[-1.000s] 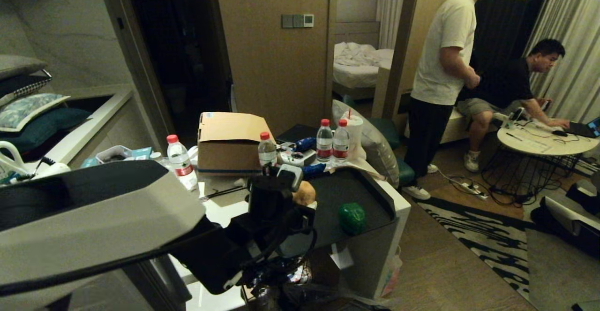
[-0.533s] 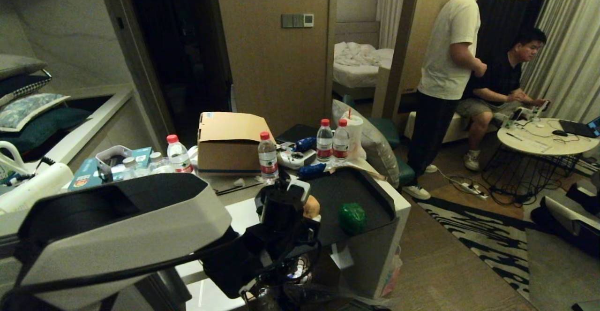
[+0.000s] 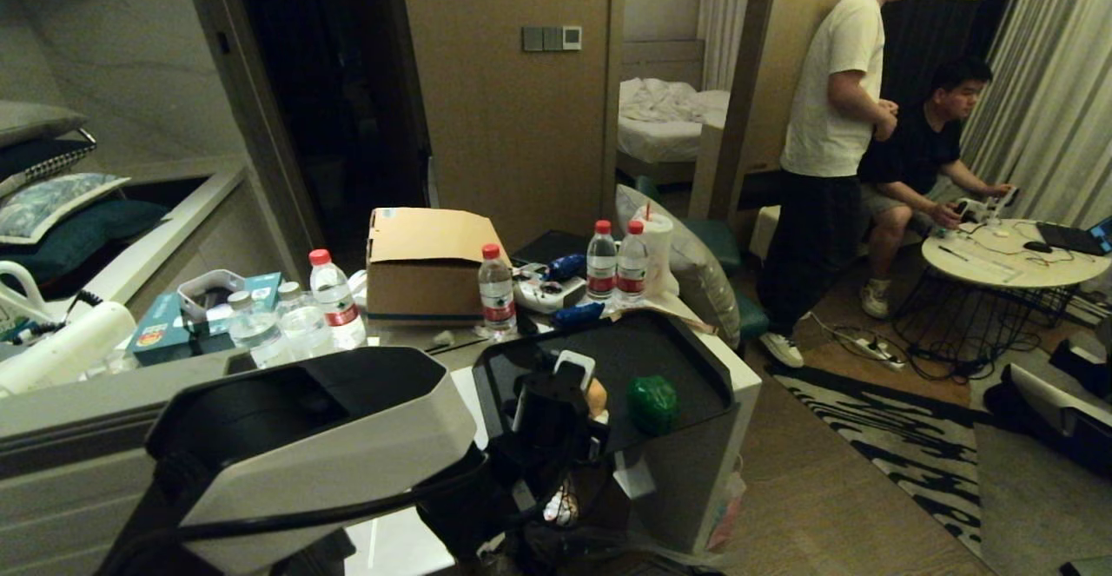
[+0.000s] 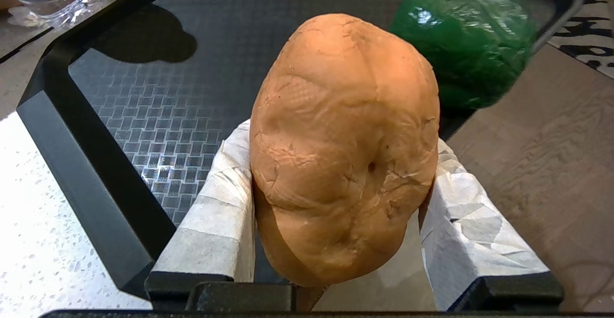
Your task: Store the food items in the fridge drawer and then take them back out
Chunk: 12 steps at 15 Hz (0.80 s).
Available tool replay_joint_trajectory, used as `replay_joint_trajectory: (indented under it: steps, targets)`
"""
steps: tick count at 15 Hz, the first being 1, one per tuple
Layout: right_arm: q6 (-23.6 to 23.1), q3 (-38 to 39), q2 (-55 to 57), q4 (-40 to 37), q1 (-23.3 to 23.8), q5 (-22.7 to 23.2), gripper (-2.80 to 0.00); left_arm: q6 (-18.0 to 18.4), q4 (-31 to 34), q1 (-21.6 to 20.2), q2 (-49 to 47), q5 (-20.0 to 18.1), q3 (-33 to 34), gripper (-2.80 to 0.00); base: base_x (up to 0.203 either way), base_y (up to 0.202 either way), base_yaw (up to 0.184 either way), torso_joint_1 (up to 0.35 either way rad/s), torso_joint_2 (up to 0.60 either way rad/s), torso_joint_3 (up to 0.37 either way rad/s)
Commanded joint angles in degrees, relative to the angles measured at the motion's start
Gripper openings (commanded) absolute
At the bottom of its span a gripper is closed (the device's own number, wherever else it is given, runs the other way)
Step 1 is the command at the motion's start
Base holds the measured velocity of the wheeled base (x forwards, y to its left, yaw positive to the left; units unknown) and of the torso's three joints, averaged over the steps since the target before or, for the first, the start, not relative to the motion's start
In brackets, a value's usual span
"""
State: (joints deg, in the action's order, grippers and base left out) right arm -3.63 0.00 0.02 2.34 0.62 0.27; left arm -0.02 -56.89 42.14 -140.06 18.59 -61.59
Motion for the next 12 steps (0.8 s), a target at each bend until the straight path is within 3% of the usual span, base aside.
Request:
replay_joint_trajectory:
  steps: [1,12]
  targets:
    - [-0.06,0.88,0.06,0.03,-0.01,0.07,-2.80,-0.15,-0.41,0.22,-1.18,0.30,-0.63,-2.80,0.000,0.000,0.000,0.000,0.00,0.000]
    - [-0.06,0.88,-0.02,0.03,-0.01,-0.01,-2.80,-0.06,1.82,-4.60,-1.39,-0.14,-5.76,-2.80,0.000,0.000,0.000,0.000,0.00,0.000]
